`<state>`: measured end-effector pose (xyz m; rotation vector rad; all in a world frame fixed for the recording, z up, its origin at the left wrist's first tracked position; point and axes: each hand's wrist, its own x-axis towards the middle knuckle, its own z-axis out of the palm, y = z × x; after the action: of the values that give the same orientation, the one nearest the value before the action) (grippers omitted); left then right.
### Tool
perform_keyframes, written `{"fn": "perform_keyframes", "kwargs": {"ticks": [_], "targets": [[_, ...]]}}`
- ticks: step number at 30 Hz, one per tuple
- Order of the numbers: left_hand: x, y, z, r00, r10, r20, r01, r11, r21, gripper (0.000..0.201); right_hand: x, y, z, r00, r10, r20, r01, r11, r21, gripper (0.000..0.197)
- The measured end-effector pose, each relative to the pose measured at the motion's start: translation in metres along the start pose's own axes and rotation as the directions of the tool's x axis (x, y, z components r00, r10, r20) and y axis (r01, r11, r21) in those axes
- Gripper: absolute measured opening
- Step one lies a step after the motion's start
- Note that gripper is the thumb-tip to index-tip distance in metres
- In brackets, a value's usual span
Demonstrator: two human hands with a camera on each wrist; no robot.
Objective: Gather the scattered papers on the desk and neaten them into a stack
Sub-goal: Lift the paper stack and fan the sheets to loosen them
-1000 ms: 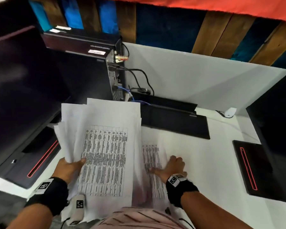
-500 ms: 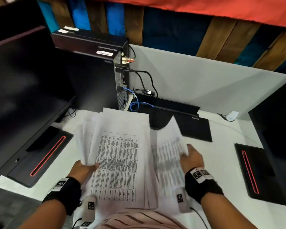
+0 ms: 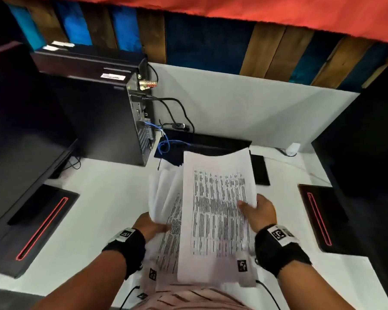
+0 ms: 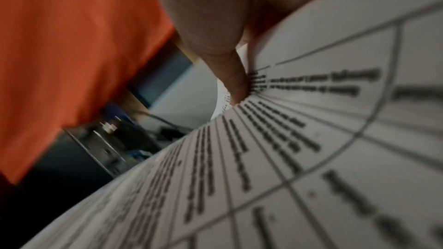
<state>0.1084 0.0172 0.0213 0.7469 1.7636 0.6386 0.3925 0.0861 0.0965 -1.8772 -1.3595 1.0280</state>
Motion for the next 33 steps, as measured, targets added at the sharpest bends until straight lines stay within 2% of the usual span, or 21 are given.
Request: {"fn": "perform_keyframes", "kwargs": {"ticks": [3,4,6,8,10,12,13,15,18,20,24,26,29,31,33], "targets": [[0.005,0.003,0.003,0.992,0.025,-0.127,-0.019,0.998,0.053,0.071,0.001,0.037,0.020,0.982,0.178,0.057,-0.169,0.976,-0.134,0.030],[0.006,0.003,0.002,0.982,0.010,-0.188,0.008,0.995,0.099,0.070,0.002,0.048,0.024,0.967,0.243,0.075,-0.224,0.953,-0.202,0.037],[0.010,0.004,-0.004,0.960,-0.012,-0.278,0.057,0.986,0.155,0.054,0.004,0.064,0.030,0.946,0.320,0.050,-0.278,0.881,-0.383,0.059],[0.014,0.000,-0.008,0.957,-0.009,-0.289,0.079,0.970,0.230,0.043,0.004,0.069,0.034,0.955,0.297,-0.011,-0.271,0.856,-0.440,0.073],[0.016,-0.002,-0.007,0.967,0.005,-0.256,0.089,0.931,0.353,0.041,0.003,0.065,0.041,0.954,0.298,0.010,-0.273,0.887,-0.372,0.080],[0.018,-0.002,-0.003,0.968,0.015,-0.251,0.095,0.902,0.422,0.039,0.002,0.060,0.049,0.948,0.305,0.092,-0.254,0.898,-0.358,0.082],[0.019,0.000,0.000,0.968,0.015,-0.252,0.099,0.896,0.434,0.038,0.001,0.059,0.052,0.943,0.307,0.129,-0.244,0.901,-0.358,0.082],[0.022,0.002,0.004,0.967,0.021,-0.253,0.098,0.887,0.451,0.035,0.005,0.064,0.053,0.940,0.298,0.167,-0.253,0.935,-0.248,0.081],[0.024,0.005,0.010,0.975,0.053,-0.216,0.060,0.873,0.483,0.023,0.011,0.065,0.044,0.943,0.305,0.132,-0.298,0.952,-0.071,0.074],[0.025,0.005,0.014,0.973,0.054,-0.224,0.062,0.875,0.481,0.021,0.010,0.061,0.042,0.935,0.326,0.137,-0.320,0.945,-0.069,0.069],[0.027,0.006,0.020,0.984,0.039,-0.173,0.050,0.877,0.478,0.013,0.006,0.057,0.047,0.929,0.269,0.254,-0.263,0.963,-0.059,0.067],[0.029,0.006,0.015,0.976,0.038,-0.213,0.062,0.894,0.444,0.018,0.009,0.062,0.040,0.930,0.285,0.234,-0.287,0.958,-0.025,0.071],[0.027,0.003,0.013,0.953,0.018,-0.303,0.076,0.952,0.296,0.032,0.012,0.077,0.029,0.923,0.337,0.184,-0.354,0.933,0.063,0.055],[0.020,0.007,0.023,0.972,0.011,-0.237,0.025,0.988,0.150,0.042,0.009,0.080,0.030,0.888,0.353,0.293,-0.411,0.896,0.166,0.055],[0.012,0.013,0.034,0.989,0.054,-0.136,-0.045,0.996,0.072,0.047,0.004,0.074,0.033,0.861,0.328,0.388,-0.433,0.873,0.223,0.053]]}}
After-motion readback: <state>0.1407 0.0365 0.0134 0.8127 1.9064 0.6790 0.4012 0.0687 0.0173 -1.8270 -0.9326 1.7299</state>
